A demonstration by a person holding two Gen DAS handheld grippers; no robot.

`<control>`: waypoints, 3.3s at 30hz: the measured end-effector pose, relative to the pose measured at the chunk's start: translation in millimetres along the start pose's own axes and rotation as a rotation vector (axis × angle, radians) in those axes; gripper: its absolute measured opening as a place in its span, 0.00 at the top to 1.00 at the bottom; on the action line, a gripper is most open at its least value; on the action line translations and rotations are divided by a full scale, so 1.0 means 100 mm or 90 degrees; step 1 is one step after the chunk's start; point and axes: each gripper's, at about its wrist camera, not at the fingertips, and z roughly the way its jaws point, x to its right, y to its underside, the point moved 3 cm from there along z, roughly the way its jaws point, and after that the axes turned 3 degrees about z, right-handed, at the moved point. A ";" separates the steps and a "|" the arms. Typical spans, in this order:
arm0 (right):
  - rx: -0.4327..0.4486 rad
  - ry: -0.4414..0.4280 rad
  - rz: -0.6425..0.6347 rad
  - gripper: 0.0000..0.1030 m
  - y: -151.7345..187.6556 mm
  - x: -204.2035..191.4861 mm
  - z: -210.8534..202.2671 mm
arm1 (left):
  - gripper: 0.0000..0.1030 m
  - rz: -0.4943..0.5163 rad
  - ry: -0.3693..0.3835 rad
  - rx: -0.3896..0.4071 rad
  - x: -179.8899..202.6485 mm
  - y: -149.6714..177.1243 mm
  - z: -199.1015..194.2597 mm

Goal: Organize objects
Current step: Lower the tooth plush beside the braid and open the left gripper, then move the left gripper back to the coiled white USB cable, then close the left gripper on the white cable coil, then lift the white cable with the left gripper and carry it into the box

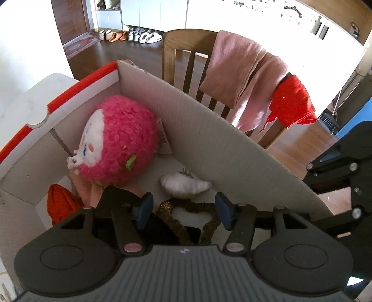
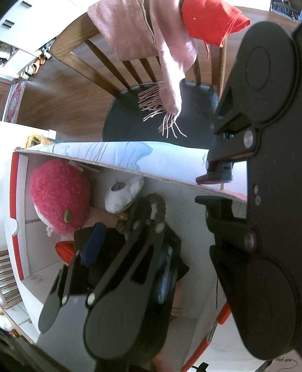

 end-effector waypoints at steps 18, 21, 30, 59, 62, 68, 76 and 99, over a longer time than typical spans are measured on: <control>0.001 0.004 0.000 0.92 0.00 0.00 -0.02 | 0.44 -0.061 -0.044 0.113 -0.33 0.36 -1.04; 0.004 0.003 0.007 0.92 -0.01 0.00 -0.04 | 0.44 -0.092 -0.060 0.140 -0.43 0.49 -1.28; 0.005 -0.001 0.018 0.92 0.00 0.03 -0.05 | 0.37 -0.218 -0.105 0.174 -0.70 1.16 -1.67; -0.015 0.025 0.024 0.91 0.03 -0.02 0.03 | 0.20 -0.335 -0.256 0.061 -1.43 2.54 -1.20; -0.016 0.026 0.027 0.91 0.03 -0.01 0.04 | 0.20 -0.335 -0.267 0.043 -1.49 2.56 -1.11; -0.016 0.026 0.027 0.91 0.02 -0.01 0.04 | 0.20 -0.347 -0.273 0.035 -1.56 2.59 -1.04; -0.017 0.025 0.025 0.91 0.03 -0.02 0.05 | 0.24 -0.361 -0.278 0.029 -1.57 2.57 -1.00; -0.011 0.018 0.024 0.92 0.03 -0.01 0.05 | 0.93 -0.368 -0.258 0.012 -1.52 2.45 -1.05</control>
